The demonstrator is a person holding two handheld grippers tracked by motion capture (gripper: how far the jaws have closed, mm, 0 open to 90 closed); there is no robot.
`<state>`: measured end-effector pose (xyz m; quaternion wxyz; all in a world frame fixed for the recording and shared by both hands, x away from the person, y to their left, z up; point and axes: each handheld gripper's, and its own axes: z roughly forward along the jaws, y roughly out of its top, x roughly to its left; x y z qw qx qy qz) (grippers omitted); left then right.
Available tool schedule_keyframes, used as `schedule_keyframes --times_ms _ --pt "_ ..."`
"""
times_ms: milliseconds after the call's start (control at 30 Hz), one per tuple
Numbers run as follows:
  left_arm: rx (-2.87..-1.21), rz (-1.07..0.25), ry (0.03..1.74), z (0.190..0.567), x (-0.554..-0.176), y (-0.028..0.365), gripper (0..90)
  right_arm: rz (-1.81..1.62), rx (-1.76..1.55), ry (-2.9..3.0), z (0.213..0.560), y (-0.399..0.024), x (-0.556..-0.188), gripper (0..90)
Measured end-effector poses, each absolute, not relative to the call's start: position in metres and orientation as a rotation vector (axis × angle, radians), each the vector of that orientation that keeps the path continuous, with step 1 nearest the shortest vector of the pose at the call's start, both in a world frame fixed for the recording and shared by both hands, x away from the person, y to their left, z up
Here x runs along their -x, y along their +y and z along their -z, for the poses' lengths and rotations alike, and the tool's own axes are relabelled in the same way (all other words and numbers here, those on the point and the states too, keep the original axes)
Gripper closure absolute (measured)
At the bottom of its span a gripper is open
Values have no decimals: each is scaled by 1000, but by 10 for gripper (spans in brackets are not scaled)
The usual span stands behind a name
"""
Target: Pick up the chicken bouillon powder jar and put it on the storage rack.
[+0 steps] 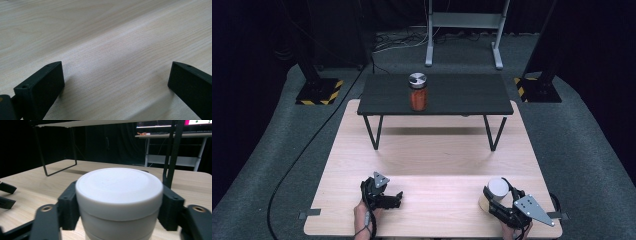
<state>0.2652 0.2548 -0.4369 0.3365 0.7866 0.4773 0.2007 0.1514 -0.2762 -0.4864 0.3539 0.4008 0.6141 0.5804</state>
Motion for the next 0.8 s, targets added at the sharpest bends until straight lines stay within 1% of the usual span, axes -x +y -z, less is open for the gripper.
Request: schedule_keyframes --times_ms 400,800 --pt "-2051 -522 1245 437 -265 255 3 -1482 -1029 1576 487 -273 -150 329" --pt "-2050 -524 1244 437 -265 255 5 -1495 -1059 1595 475 -280 -155 330"
